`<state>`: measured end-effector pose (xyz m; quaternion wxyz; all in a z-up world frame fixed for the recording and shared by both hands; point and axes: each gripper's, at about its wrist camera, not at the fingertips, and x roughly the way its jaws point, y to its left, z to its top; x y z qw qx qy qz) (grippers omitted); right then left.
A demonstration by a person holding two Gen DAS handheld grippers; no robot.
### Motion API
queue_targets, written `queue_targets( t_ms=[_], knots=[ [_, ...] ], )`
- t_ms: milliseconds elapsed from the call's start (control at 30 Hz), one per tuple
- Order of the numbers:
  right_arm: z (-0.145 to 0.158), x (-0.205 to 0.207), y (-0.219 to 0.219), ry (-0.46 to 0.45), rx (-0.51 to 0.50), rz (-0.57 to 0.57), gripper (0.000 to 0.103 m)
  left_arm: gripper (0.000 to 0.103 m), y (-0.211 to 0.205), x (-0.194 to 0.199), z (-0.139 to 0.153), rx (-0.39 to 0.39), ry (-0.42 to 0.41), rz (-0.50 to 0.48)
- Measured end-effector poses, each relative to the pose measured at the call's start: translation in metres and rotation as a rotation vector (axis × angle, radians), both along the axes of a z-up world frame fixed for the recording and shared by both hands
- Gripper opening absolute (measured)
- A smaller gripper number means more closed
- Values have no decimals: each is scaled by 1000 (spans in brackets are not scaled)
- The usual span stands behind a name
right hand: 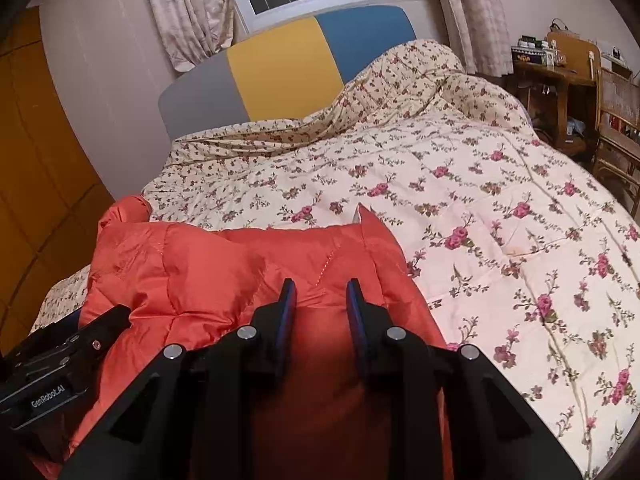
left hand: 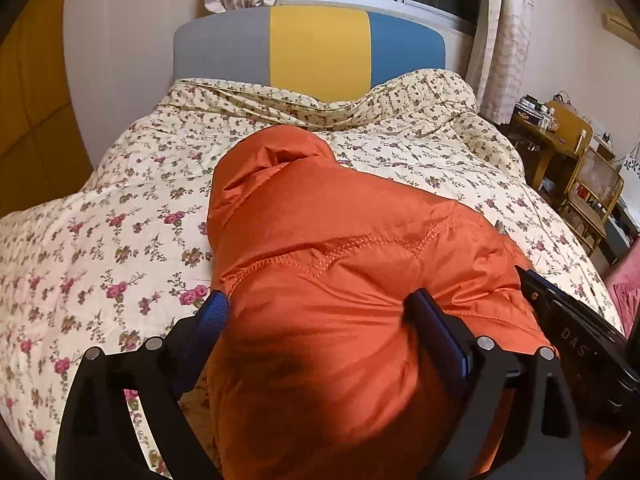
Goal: Fold large clothes
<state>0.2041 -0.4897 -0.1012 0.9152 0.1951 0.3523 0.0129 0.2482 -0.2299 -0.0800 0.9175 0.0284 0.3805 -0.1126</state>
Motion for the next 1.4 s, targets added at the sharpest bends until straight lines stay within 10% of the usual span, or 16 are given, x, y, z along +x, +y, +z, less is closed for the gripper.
queue_targets(
  t_ms=[900, 1167, 1300, 1400],
  knots=[
    [-37, 38, 10, 59, 53, 48, 26, 95, 5, 19, -37, -15, -48, 71],
    [3, -15, -24, -138, 170, -13, 33, 96, 7, 1, -1, -28, -23, 66],
    [23, -9, -19, -88, 87, 53, 33, 97, -7, 0, 27, -39, -94, 55],
    [26, 10, -9, -33, 26, 87, 33, 97, -36, 19, 25, 97, -89, 16]
  ],
)
